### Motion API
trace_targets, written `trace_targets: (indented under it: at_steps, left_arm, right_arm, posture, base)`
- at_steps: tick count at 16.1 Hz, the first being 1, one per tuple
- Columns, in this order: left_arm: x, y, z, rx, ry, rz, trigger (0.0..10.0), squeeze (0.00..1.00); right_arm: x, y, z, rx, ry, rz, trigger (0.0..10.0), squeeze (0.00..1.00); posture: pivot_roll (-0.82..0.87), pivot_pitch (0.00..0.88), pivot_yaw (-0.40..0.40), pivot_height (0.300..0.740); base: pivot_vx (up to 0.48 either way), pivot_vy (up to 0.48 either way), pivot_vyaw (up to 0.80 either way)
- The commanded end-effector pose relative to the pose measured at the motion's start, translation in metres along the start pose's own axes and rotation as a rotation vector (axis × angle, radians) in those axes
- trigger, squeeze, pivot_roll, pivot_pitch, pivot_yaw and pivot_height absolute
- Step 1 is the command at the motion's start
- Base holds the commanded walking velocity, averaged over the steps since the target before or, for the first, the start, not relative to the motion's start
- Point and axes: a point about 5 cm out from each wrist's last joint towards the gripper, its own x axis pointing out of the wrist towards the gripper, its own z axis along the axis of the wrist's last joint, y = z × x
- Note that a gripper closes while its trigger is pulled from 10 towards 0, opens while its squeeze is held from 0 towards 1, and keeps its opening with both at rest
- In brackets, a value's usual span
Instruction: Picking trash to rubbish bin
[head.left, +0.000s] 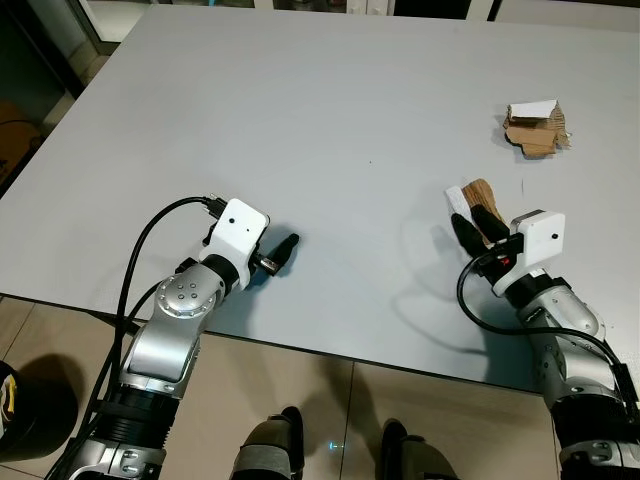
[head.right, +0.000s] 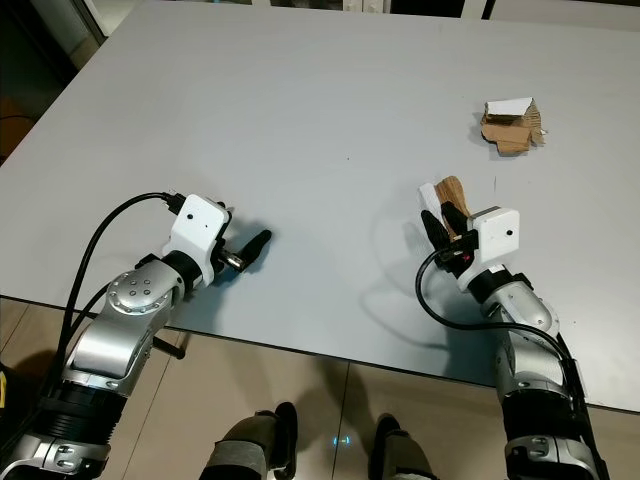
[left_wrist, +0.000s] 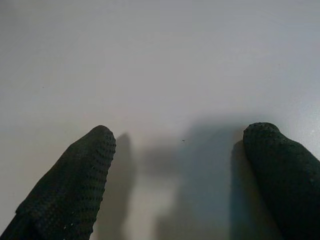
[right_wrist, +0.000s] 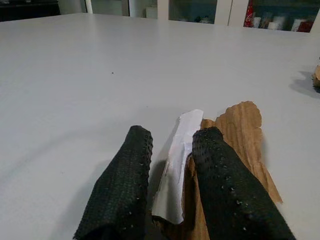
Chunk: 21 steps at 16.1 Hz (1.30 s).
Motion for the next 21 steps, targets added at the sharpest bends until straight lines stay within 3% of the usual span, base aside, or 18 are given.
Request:
trace_targets:
  at_steps: [1,16,20,21]
  left_arm:
    - [-0.004,0.000,-0.006,0.001,0.025,-0.004,10.0,0.00]
    - [-0.003,0.000,-0.005,-0.002,0.024,0.006,10.0,0.00]
    - [-0.003,0.000,-0.005,-0.004,0.021,0.011,10.0,0.00]
    - [-0.002,0.000,-0.005,-0.003,0.020,0.012,10.0,0.00]
  right_arm:
    - [-0.012,0.012,-0.034,0.061,0.150,0.013,0.0,0.00]
    - [-0.010,0.008,-0.022,0.022,0.087,-0.019,0.0,0.00]
    - [-0.007,0.010,0.007,-0.032,-0.038,-0.066,0.0,0.00]
    - [-0.008,0.012,0.024,-0.050,-0.105,-0.098,0.0,0.00]
  posture:
    - [0.31,0.270,0.108,0.740]
    - [0.31,0.262,0.107,0.740]
    - [0.31,0.252,0.105,0.740]
    - [0.31,0.249,0.106,0.740]
  base:
    - [0.000,0.000,0.00]
    - [0.000,0.000,0.00]
    - [0.000,0.000,0.00]
    - [0.000,0.000,0.00]
